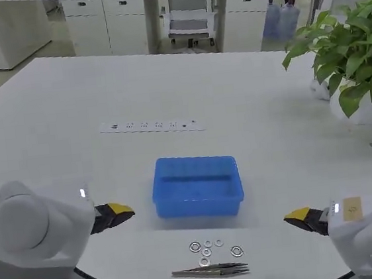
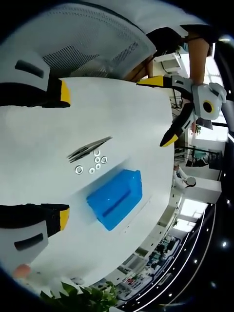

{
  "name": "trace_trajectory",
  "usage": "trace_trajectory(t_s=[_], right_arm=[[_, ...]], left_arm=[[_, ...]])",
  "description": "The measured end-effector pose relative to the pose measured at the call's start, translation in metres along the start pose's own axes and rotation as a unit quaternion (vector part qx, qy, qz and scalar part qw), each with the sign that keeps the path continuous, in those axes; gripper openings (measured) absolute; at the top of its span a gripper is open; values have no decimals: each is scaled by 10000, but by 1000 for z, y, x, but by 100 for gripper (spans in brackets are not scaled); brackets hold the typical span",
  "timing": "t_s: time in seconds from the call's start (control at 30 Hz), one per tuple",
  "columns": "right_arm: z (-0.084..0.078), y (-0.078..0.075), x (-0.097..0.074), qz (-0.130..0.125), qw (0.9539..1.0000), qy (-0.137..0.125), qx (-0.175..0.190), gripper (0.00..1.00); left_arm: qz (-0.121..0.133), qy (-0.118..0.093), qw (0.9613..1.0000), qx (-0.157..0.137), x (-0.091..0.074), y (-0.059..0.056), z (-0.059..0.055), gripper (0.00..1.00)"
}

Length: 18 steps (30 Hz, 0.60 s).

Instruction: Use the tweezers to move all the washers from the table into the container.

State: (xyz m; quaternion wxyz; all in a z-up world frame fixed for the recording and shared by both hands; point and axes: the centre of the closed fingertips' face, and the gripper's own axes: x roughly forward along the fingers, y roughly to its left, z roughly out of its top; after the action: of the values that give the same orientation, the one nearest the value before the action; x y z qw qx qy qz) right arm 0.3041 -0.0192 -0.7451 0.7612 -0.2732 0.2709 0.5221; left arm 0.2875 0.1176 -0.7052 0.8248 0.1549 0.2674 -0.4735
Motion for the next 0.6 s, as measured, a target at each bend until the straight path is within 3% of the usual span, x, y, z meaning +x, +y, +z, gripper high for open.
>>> trace_trajectory(t_s=[0.43, 0.53, 0.6], right_arm=[[2, -3, 15, 33, 9999, -107, -27, 70], [-1, -3, 22, 67, 10000, -61, -11, 68], [-1, -3, 25, 84, 9999, -61, -10, 66]], left_arm=[[-52, 139, 9999, -81, 18, 6, -15, 99], [-135, 277, 9995, -98, 25, 5, -23, 97], [-38, 376, 9990, -219, 29, 9, -28, 97]])
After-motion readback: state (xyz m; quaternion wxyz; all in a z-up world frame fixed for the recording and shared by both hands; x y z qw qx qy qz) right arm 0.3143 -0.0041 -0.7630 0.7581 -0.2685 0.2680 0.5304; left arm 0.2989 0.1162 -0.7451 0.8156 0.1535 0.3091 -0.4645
